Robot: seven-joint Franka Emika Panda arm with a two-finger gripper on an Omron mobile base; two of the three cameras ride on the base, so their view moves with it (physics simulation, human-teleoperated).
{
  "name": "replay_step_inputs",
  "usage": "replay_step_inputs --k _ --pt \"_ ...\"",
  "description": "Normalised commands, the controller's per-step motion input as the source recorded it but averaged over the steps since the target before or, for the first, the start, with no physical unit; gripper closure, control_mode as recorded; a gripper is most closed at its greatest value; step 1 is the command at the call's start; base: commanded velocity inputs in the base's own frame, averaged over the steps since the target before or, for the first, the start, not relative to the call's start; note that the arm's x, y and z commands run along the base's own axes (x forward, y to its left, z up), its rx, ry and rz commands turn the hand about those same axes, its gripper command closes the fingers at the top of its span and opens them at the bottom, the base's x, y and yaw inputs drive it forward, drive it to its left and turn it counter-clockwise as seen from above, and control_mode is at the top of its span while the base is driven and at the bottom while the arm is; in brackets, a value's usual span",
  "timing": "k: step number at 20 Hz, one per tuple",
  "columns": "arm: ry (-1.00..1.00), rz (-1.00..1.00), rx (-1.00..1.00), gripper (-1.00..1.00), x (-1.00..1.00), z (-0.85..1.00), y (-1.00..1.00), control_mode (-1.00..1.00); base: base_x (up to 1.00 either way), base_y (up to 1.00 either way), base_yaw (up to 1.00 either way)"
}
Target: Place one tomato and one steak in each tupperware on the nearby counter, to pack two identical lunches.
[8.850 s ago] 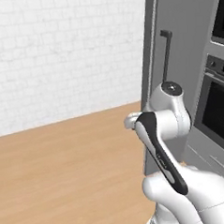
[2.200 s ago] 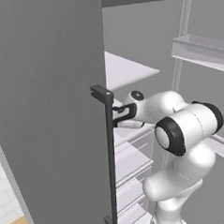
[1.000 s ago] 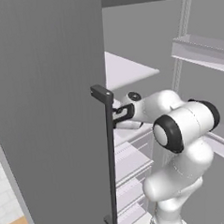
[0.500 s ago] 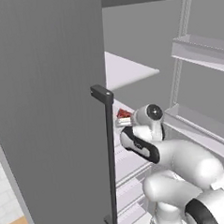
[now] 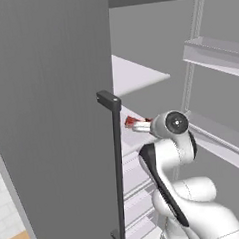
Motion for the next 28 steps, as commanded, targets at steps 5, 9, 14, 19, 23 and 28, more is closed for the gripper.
replay_step_inputs --k 5,9,14,19,23,28 --pt "0.30 0.00 0.04 1.00 -0.97 1.00 -0.03 -1.00 0.00 0.00 0.00" --pt "0.40 0.06 0.02 1.00 -0.71 0.76 0.00 -1.00 0.00 0.00 0.00" --pt "0.08 0.01 0.00 1.00 -0.03 0.00 0.01 -1.00 0.00 0.00 0.00" --pt "0.00 0.00 0.00 1.00 -0.78 -0.20 0.00 1.00 -0.20 -0.01 0.00" --pt "0.00 0.00 0.00 1.00 0.00 0.00 0.00 1.00 -1.00 -0.18 -0.21" --pt "0.00 0.00 0.00 1.00 0.00 0.00 0.00 1.00 -0.87 -0.11 -0.69"
